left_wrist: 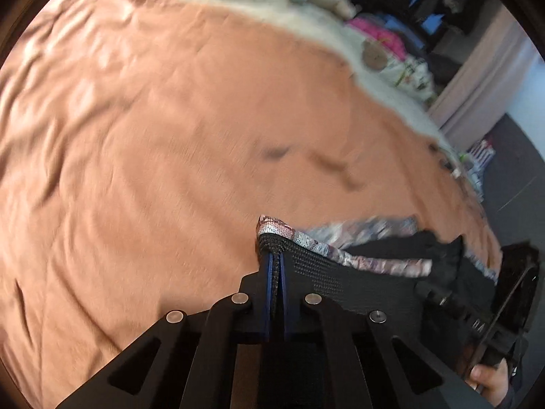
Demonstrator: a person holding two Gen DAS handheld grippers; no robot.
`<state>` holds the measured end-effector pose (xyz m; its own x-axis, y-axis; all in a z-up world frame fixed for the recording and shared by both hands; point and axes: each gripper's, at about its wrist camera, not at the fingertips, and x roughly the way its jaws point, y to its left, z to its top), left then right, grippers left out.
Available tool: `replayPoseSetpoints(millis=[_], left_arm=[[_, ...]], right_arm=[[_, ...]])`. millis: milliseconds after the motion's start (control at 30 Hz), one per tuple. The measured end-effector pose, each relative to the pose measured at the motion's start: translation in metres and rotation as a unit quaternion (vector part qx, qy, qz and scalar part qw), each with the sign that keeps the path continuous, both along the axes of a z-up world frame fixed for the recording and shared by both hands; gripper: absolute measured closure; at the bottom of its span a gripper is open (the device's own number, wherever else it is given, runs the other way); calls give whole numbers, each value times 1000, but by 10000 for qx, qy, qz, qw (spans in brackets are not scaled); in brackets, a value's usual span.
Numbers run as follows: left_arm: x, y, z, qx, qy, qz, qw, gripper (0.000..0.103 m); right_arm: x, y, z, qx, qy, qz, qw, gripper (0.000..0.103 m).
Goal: Fold small clothes
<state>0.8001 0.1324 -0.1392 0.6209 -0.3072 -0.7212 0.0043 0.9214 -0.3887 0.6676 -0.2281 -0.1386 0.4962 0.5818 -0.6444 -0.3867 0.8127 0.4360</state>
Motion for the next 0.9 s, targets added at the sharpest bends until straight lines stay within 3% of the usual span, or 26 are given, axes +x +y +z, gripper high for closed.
replayPoseSetpoints(millis=[100,200,367,433,900], left_arm=[[2,-11,18,287,-275,-82,9992,98],[8,-17,13,306,49,-125,9994,94],[0,-15,1,328,344,-58,9989,73],[-8,-12,-4,320,441,-90,9985,70],[-79,4,-25,247,797,-337,9959,69]], right_arm=[[-15,-2,7,7,-149,40,9999,101],[-25,-5,7,-98,-122,-42,9999,101],[-36,-18,0,-150,47,-314,9994,101],[-41,-23,-2,-184,98,-376,9991,101],[-65,-43,1,-391,293,-861,9951,100]])
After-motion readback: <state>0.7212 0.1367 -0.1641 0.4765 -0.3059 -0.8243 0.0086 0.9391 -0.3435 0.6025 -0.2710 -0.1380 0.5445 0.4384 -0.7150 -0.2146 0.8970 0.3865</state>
